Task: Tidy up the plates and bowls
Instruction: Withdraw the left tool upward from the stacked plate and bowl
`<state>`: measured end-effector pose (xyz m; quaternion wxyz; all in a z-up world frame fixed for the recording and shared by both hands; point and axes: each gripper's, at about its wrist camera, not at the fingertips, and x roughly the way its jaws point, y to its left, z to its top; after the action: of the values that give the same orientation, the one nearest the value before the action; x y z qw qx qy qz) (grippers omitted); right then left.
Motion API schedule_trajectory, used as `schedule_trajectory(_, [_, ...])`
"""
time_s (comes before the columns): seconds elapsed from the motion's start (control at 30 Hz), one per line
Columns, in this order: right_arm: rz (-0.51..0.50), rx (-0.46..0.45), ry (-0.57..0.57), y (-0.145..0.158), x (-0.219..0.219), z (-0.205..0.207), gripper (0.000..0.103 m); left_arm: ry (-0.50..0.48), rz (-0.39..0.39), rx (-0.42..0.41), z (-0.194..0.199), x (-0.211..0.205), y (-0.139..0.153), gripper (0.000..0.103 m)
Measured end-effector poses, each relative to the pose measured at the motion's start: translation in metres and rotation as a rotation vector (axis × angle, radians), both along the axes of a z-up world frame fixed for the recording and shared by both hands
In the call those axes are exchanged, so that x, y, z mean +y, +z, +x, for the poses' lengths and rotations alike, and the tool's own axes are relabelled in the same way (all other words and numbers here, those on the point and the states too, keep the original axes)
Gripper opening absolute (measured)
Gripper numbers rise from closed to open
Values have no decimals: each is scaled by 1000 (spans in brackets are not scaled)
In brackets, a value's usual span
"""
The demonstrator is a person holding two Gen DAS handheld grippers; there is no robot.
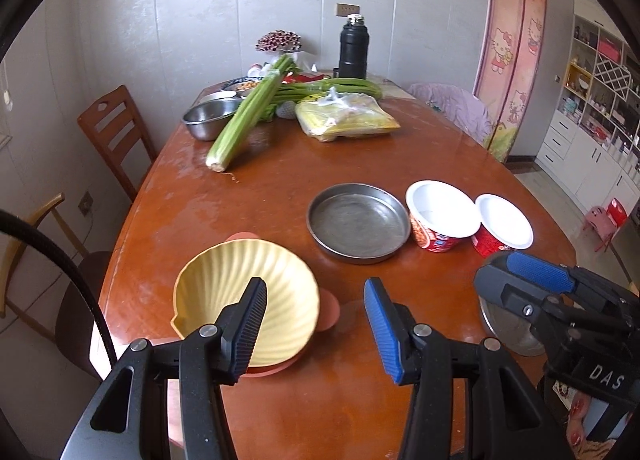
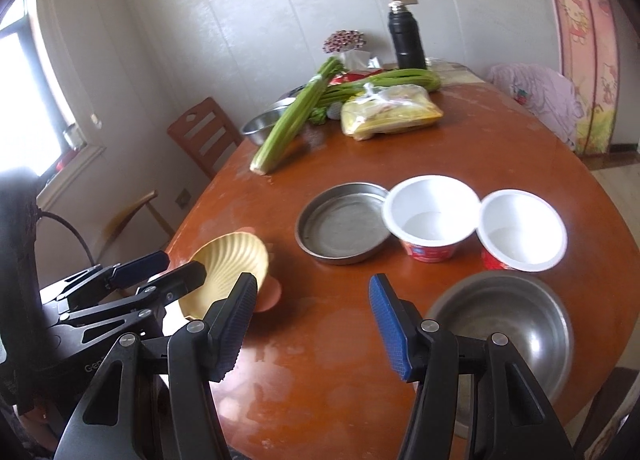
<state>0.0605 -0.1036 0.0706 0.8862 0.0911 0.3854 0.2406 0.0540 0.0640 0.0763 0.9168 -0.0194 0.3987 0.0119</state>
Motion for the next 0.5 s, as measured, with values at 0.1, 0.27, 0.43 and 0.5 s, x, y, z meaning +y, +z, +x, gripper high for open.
schedule_trajectory(0.1, [6,0,-20,1,-13,1,60,-14,-2,8,5,-10,-3,51])
schedule_trajectory(0.27, [2,-5,-69,-1,-38,1,60,-39,-1,24,12,-26,-10,51])
schedule_trajectory(0.43, [10,3,-107,-5,-55,5,60,-59,5,39,17,-39,-18,51])
schedule_trajectory(0.5, [16,13,-109,-7,-58,6,60,-62,1,48,19,-40,-21,51])
